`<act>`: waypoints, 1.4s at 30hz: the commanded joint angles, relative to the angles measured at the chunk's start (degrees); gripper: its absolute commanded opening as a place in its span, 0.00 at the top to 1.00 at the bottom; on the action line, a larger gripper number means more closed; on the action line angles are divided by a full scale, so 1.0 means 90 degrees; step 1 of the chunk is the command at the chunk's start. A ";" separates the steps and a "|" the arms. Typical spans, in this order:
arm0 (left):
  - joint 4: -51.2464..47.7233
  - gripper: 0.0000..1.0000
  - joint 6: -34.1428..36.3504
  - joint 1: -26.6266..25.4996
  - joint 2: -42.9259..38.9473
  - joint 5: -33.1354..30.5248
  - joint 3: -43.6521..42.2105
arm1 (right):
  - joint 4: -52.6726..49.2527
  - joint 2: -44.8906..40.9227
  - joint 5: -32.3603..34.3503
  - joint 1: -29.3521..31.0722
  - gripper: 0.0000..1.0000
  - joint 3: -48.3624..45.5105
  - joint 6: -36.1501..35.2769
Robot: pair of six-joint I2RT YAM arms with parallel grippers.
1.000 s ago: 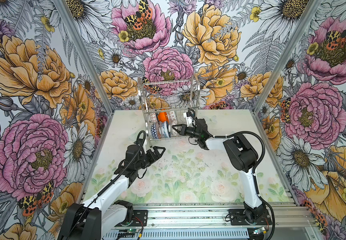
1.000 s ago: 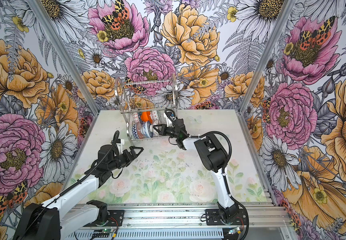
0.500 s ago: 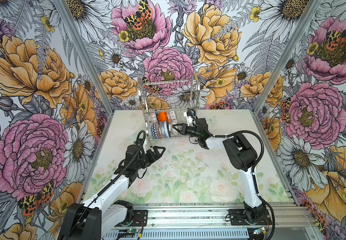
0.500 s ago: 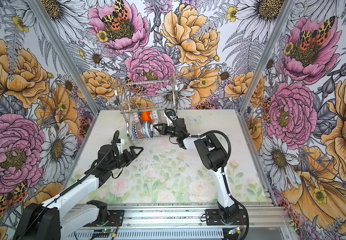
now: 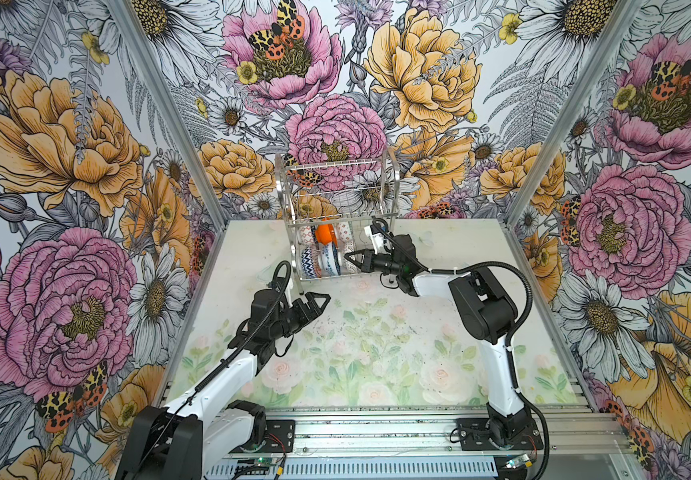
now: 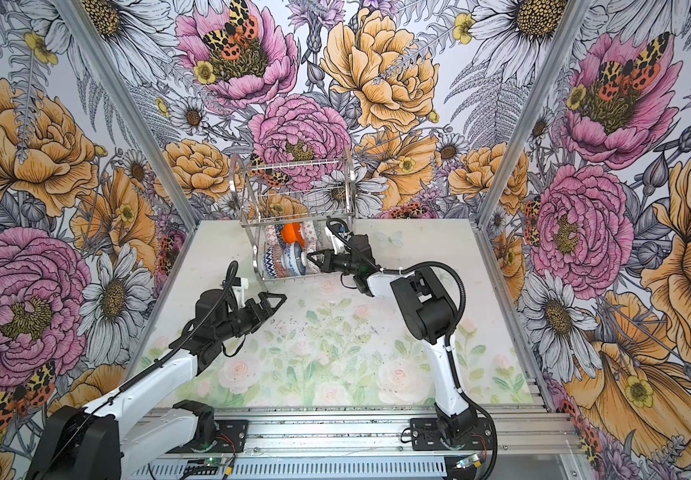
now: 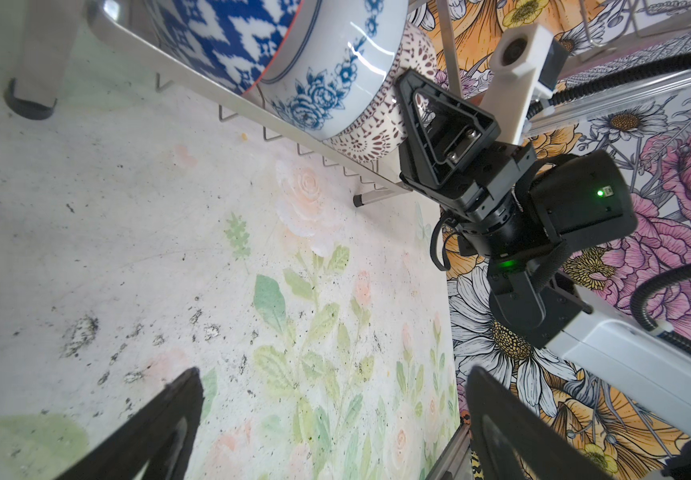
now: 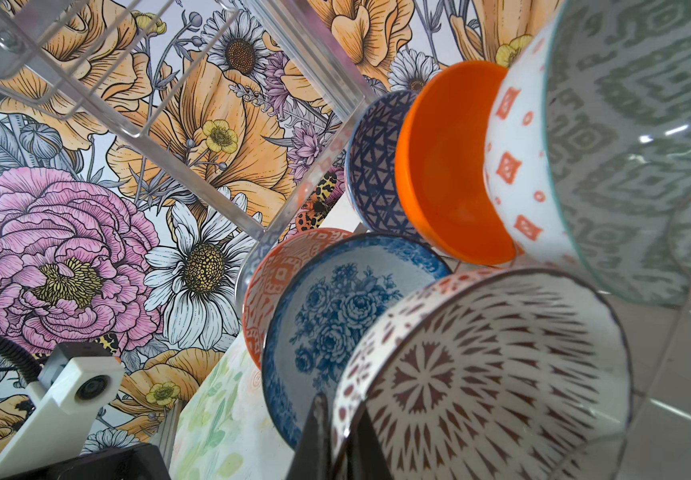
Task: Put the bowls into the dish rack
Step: 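Push the red-starburst bowl into the slot beside the blue-floral bowl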
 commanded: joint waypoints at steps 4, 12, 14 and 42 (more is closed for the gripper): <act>0.0026 0.01 0.0074 0.0042 -0.0152 -0.0033 -0.0009 | -0.0632 -0.0228 -0.0159 -0.0041 1.00 -0.0075 -0.0212; 0.0050 0.01 0.0025 0.0000 -0.0143 -0.0064 0.0008 | -0.0833 -0.0303 -0.0166 -0.0030 0.96 -0.0089 -0.0341; 0.0046 0.01 0.0025 -0.0016 -0.0117 -0.0072 0.0035 | -0.0954 -0.0308 -0.0158 -0.0016 0.95 -0.0054 -0.0393; 0.0085 0.01 -0.0024 -0.0210 0.0044 -0.0228 0.0157 | -0.1212 -0.0628 -0.0148 0.0086 0.70 -0.0153 -0.0587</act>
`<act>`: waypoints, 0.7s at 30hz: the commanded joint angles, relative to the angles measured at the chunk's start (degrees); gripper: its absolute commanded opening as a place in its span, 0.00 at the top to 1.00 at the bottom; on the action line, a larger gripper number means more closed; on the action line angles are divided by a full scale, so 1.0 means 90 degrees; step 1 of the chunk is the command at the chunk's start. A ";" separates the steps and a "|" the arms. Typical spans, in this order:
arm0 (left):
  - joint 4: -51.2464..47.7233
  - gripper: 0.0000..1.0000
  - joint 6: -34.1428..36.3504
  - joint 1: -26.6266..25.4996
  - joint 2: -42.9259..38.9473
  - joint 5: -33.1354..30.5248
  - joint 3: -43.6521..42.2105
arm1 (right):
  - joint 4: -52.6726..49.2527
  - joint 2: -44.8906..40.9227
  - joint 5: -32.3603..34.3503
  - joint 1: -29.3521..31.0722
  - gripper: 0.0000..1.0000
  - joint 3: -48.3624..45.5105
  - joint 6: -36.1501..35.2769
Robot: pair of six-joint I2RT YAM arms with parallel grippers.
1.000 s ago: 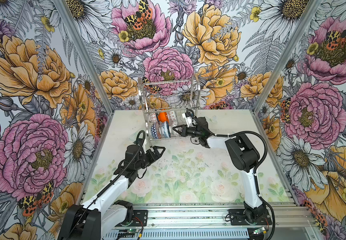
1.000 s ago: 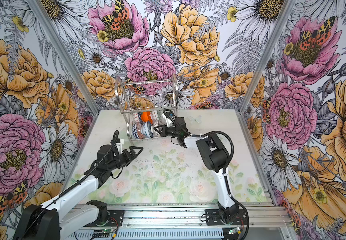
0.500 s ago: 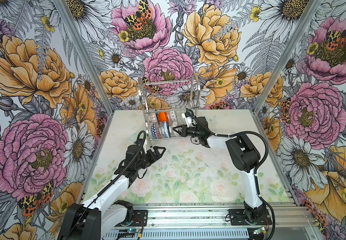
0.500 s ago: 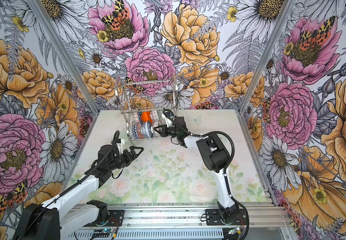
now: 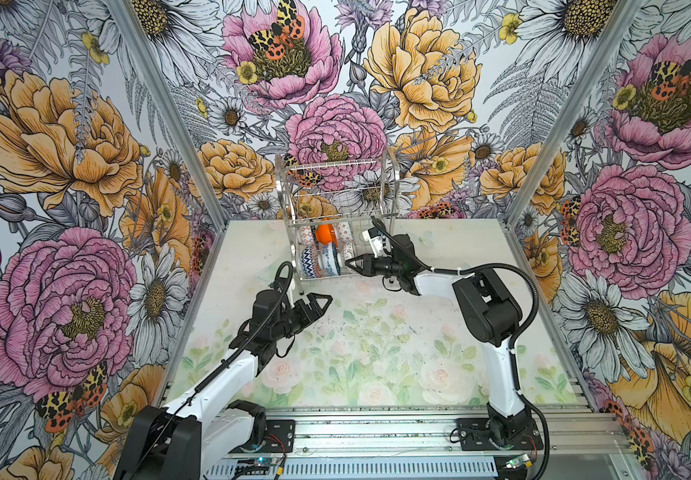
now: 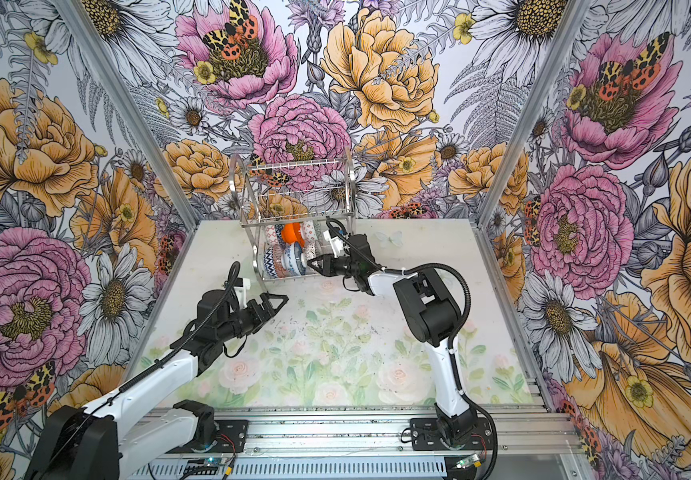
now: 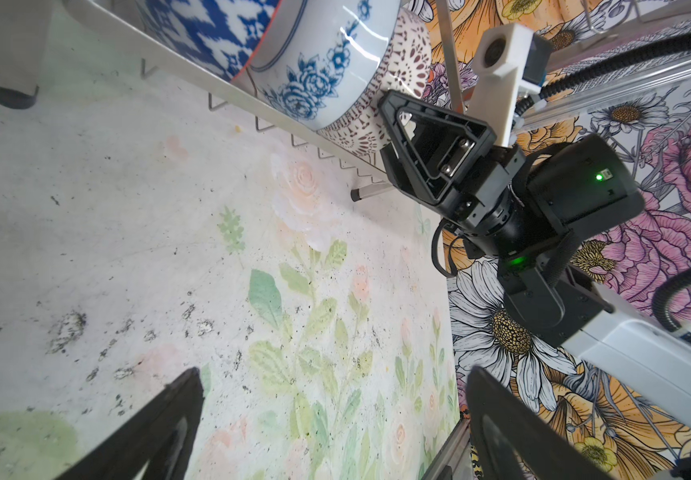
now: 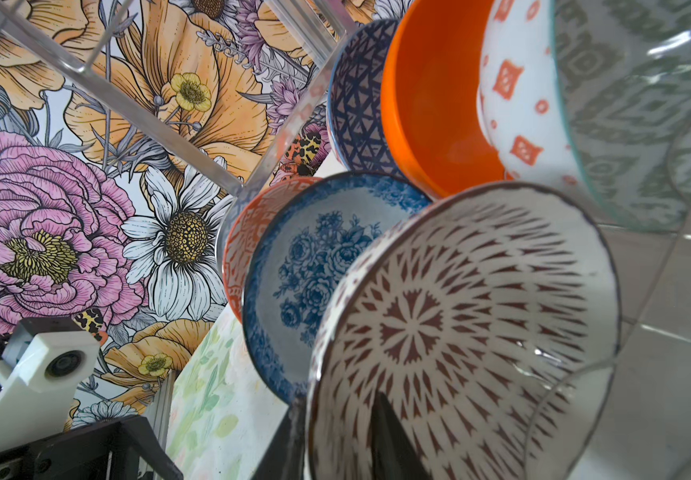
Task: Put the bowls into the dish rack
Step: 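Push the red-starburst bowl into the slot beside the blue-floral bowl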
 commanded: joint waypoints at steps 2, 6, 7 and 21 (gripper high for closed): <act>0.0104 0.01 -0.0022 -0.0047 0.0029 -0.0175 0.0159 | -0.0043 -0.0427 -0.0043 0.0044 0.69 -0.0132 -0.0131; 0.0084 0.01 -0.0058 -0.0072 -0.0037 -0.0204 0.0169 | 0.0007 -0.0537 -0.0024 0.0047 0.68 -0.0244 -0.0127; 0.0073 0.01 -0.0056 -0.0077 -0.0057 -0.0212 0.0169 | 0.0018 -0.0573 -0.0013 0.0052 0.67 -0.0277 -0.0129; -0.0571 0.01 0.0027 -0.0087 -0.0700 -0.0490 0.0267 | 0.0193 -0.1309 0.0110 0.0058 0.54 -0.1006 -0.0189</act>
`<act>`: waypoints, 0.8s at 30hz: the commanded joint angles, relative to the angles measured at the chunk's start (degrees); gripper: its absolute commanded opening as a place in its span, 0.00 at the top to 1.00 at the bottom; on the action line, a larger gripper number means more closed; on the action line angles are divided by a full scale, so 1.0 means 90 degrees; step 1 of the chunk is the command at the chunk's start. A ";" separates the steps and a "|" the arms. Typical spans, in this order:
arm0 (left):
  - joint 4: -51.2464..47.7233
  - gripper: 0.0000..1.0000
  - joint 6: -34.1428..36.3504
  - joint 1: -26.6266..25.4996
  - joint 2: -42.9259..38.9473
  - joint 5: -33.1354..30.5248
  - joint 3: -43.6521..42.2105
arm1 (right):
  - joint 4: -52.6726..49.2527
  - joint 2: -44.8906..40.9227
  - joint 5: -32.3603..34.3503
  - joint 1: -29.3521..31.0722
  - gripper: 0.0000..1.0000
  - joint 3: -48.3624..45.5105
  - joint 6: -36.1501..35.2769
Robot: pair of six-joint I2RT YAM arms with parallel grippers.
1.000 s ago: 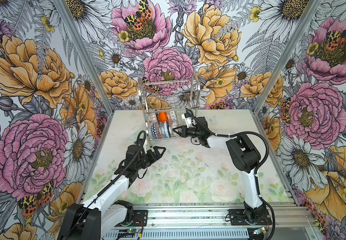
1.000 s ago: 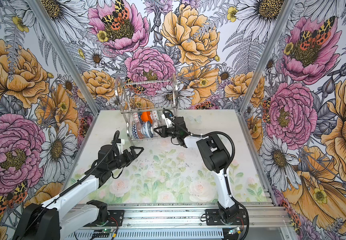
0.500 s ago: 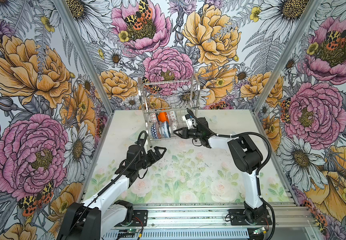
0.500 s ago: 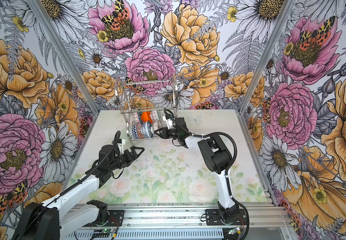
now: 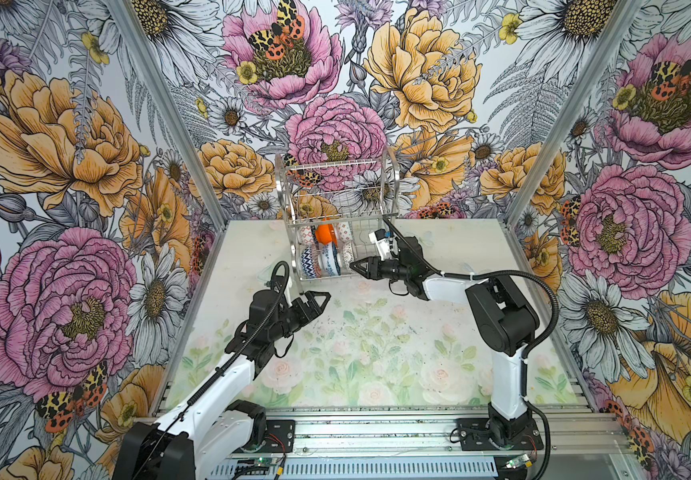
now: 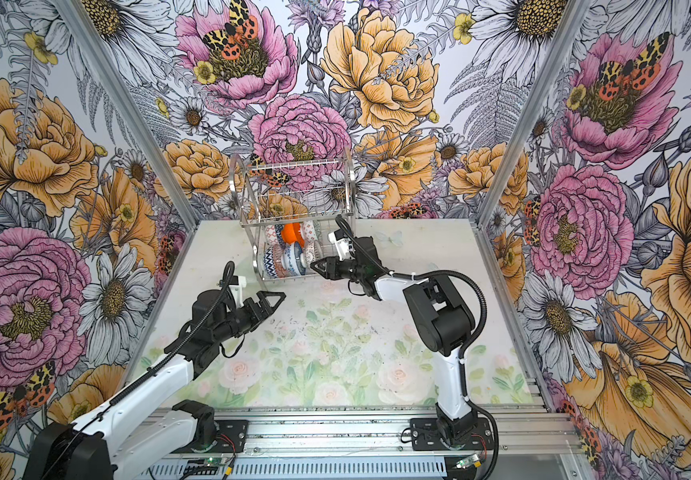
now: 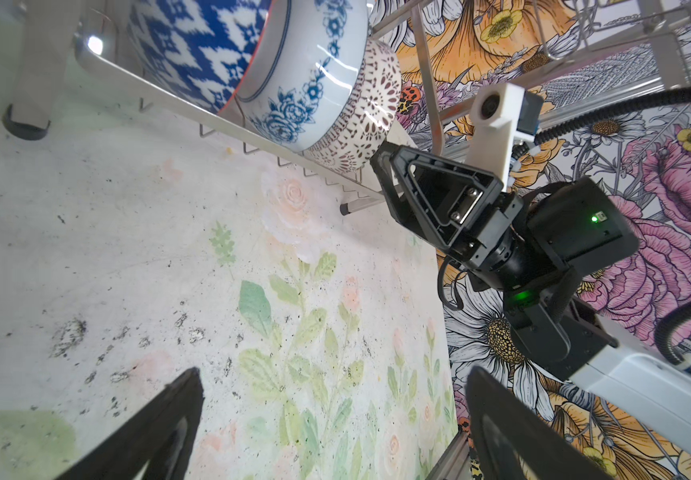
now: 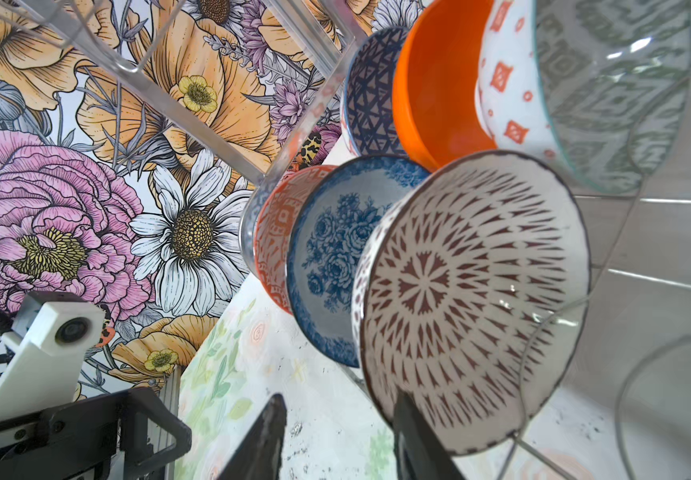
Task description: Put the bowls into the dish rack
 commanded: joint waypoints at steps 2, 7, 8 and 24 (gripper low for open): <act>-0.0301 0.01 0.0082 -0.0033 -0.0193 -0.0234 0.0165 | 0.0171 -0.0534 -0.0020 0.0054 0.52 -0.0205 -0.0197; -0.0431 0.01 0.0073 -0.0031 -0.0348 -0.0345 0.0158 | 0.0193 -0.0870 0.0044 0.0047 0.39 -0.0521 -0.0265; -0.0449 0.01 0.0076 -0.0032 -0.0401 -0.0394 0.0151 | 0.0231 -0.0929 0.0053 0.0048 0.37 -0.0604 -0.0254; -0.1473 0.01 0.0858 0.0592 -0.1093 -0.1795 0.0648 | -0.0929 -0.3153 0.1912 -0.0121 0.01 -0.2402 -0.0919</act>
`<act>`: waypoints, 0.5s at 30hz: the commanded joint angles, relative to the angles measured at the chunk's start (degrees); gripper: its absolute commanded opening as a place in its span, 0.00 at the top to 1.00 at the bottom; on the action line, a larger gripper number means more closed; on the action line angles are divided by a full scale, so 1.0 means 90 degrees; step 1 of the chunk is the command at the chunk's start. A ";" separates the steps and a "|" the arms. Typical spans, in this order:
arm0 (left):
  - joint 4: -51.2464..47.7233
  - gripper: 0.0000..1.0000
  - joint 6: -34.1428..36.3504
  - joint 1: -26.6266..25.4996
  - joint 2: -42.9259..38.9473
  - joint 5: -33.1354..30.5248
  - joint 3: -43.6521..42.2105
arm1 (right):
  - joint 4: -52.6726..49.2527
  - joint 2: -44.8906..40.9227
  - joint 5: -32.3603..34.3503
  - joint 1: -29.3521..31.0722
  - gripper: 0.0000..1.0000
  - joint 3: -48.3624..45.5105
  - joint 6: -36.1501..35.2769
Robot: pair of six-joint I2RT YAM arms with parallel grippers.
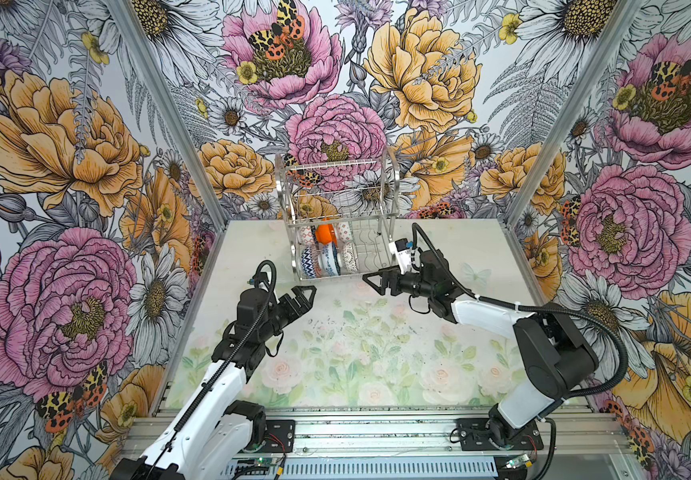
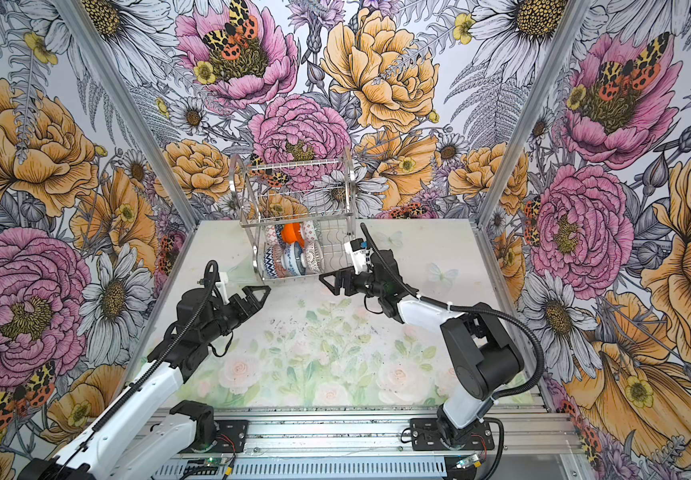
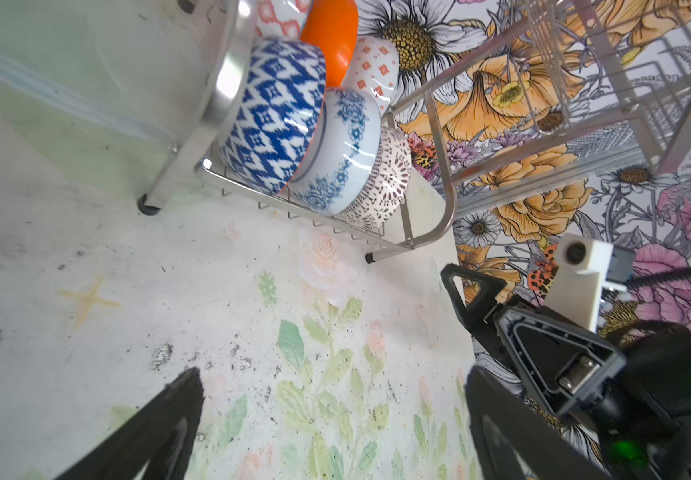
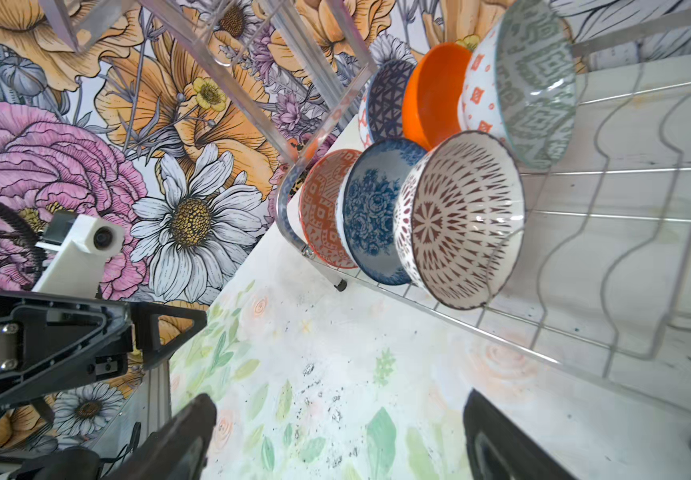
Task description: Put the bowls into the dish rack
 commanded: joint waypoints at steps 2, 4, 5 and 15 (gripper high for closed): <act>-0.0331 0.01 0.0505 0.0110 -0.0518 -0.1507 0.0241 | -0.0789 -0.0904 0.1269 -0.0188 0.01 -0.0382 -0.0503; -0.0168 0.01 0.0668 0.0149 -0.0763 -0.2184 0.0191 | -0.1421 -0.1328 0.2009 -0.0262 0.01 -0.0447 -0.0752; -0.0089 0.01 0.0762 0.0160 -0.0825 -0.2453 0.0173 | -0.1738 -0.1505 0.2450 -0.0284 0.01 -0.0445 -0.0867; 0.1820 0.01 0.2344 0.0790 0.0042 -0.4816 -0.0315 | -0.2436 -0.2652 0.7260 -0.0936 0.00 -0.1193 -0.1256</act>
